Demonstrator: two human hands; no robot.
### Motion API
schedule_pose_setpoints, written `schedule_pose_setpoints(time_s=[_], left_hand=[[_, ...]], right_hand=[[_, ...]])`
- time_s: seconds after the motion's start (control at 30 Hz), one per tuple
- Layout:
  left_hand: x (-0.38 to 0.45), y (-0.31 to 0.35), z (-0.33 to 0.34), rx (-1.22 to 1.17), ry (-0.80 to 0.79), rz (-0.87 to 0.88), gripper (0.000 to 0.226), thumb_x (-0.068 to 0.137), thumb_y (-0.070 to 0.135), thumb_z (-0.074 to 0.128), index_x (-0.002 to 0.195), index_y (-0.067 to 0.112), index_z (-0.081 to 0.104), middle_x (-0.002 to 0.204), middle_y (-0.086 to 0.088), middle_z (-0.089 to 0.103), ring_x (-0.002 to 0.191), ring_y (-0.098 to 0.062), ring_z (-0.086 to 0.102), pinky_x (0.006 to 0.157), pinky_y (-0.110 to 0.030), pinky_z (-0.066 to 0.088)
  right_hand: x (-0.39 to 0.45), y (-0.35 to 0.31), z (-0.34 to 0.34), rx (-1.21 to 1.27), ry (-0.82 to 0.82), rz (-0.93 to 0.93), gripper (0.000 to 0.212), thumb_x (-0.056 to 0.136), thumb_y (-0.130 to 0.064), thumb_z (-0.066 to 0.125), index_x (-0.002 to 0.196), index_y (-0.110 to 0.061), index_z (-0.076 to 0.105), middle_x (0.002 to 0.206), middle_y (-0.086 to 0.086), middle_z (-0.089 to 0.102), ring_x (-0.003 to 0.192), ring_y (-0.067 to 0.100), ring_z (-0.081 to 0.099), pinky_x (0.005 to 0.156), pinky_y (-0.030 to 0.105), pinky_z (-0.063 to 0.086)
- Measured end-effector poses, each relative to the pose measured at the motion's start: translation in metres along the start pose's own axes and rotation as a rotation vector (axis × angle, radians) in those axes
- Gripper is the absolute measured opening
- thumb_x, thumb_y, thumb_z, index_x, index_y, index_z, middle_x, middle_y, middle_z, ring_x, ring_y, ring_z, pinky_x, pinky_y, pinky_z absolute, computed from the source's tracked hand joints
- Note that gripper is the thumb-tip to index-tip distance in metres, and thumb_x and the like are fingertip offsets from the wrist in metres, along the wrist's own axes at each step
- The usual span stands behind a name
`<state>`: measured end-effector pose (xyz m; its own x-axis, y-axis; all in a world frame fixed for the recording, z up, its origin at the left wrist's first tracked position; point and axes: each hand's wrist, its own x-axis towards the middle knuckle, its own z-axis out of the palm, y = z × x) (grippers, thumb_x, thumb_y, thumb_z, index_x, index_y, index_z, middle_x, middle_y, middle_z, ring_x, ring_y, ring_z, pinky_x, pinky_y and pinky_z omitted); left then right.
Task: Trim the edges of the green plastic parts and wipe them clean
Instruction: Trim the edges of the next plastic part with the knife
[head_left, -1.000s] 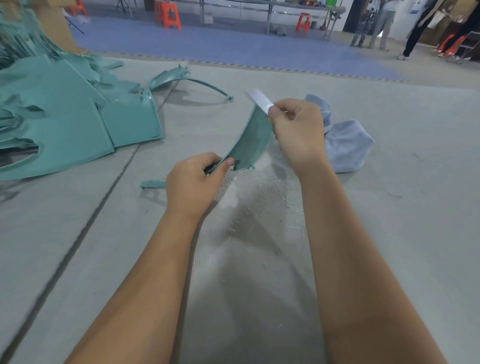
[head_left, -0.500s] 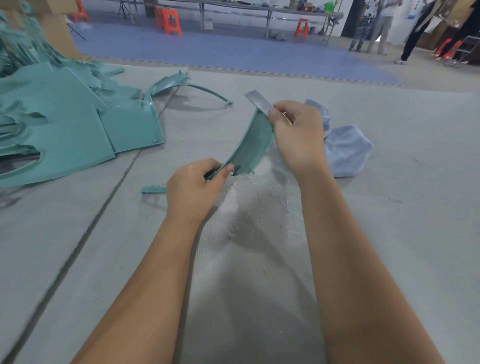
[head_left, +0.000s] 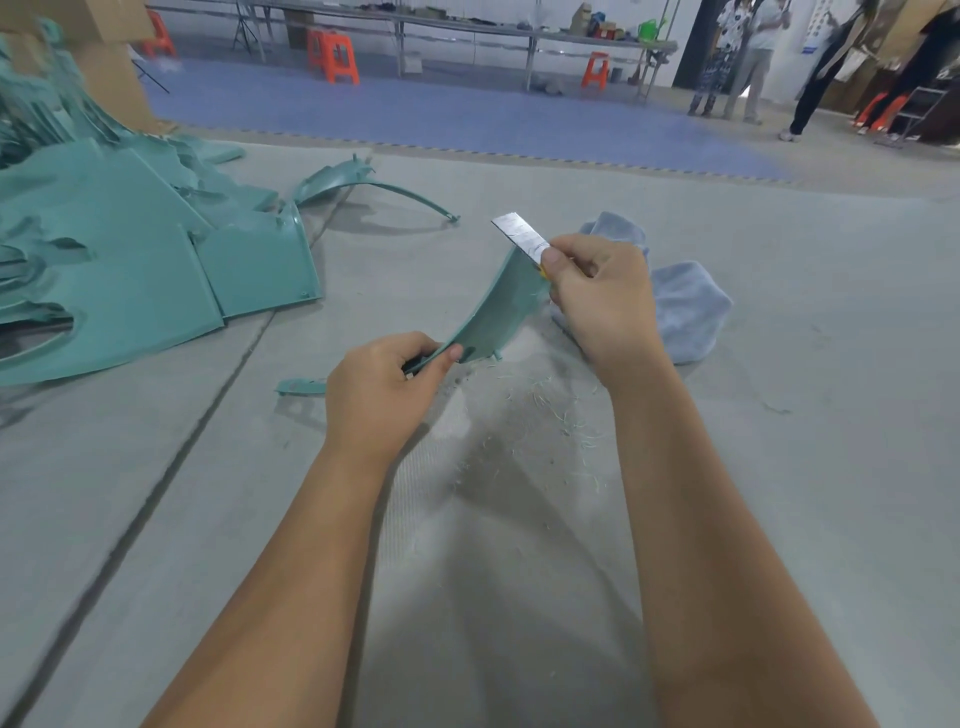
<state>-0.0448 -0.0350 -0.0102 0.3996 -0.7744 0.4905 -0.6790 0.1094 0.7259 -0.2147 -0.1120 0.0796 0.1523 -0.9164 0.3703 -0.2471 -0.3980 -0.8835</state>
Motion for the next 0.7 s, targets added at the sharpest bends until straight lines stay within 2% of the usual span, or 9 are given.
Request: schedule_pose_setpoints(time_s=[0.13,0.27,0.37,0.5,0.6,0.7], left_hand=[[0.0,0.001,0.0,0.027,0.015,0.005,0.03,0.084,0.055,0.056,0.065,0.031,0.061,0.052,0.01,0.052,0.051,-0.009,0.046,0.049,-0.027,0.032],[0.001,0.002,-0.001,0.031,0.02,-0.013,0.029,0.084,0.055,0.055,0.063,0.035,0.057,0.055,0.012,0.054,0.054,-0.008,0.048,0.049,-0.027,0.031],[0.001,0.001,-0.001,0.031,0.018,-0.012,0.029,0.084,0.055,0.056,0.066,0.033,0.06,0.055,0.01,0.055,0.055,-0.01,0.048,0.05,-0.028,0.033],[0.001,0.001,-0.001,0.03,0.012,0.006,0.032,0.084,0.055,0.056,0.071,0.027,0.065,0.055,0.008,0.055,0.054,-0.012,0.048,0.05,-0.029,0.034],[0.001,0.001,-0.001,0.031,0.017,0.003,0.034,0.084,0.055,0.056,0.073,0.025,0.067,0.055,0.007,0.055,0.054,-0.012,0.049,0.05,-0.028,0.033],[0.001,0.002,-0.001,0.033,0.018,-0.006,0.033,0.084,0.055,0.056,0.073,0.025,0.067,0.056,0.008,0.056,0.054,-0.009,0.048,0.049,-0.027,0.032]], right_hand=[[-0.001,0.002,-0.002,-0.077,-0.108,-0.003,0.021,0.093,-0.013,0.056,0.077,-0.015,0.069,0.044,-0.016,0.039,0.049,0.006,0.033,0.053,0.024,0.028],[-0.015,0.012,0.012,-0.024,-0.138,-0.002,0.019,0.092,-0.007,0.055,0.078,-0.001,0.066,0.045,-0.013,0.033,0.051,0.01,0.029,0.054,0.027,0.024],[-0.021,0.013,0.02,0.011,-0.132,0.004,0.023,0.093,-0.007,0.055,0.072,-0.01,0.064,0.045,-0.013,0.035,0.051,0.009,0.03,0.055,0.027,0.025],[-0.019,0.003,0.022,0.12,-0.032,0.012,0.022,0.096,-0.009,0.053,0.077,-0.011,0.064,0.052,-0.007,0.041,0.052,0.011,0.036,0.054,0.024,0.031],[-0.012,-0.003,0.017,0.198,0.094,0.027,0.02,0.098,-0.009,0.051,0.082,-0.013,0.062,0.056,-0.004,0.046,0.044,0.0,0.037,0.049,0.011,0.032],[-0.004,-0.005,0.013,0.171,0.117,0.037,0.022,0.098,-0.012,0.051,0.08,-0.018,0.063,0.057,-0.004,0.049,0.041,0.0,0.039,0.048,0.013,0.033]])
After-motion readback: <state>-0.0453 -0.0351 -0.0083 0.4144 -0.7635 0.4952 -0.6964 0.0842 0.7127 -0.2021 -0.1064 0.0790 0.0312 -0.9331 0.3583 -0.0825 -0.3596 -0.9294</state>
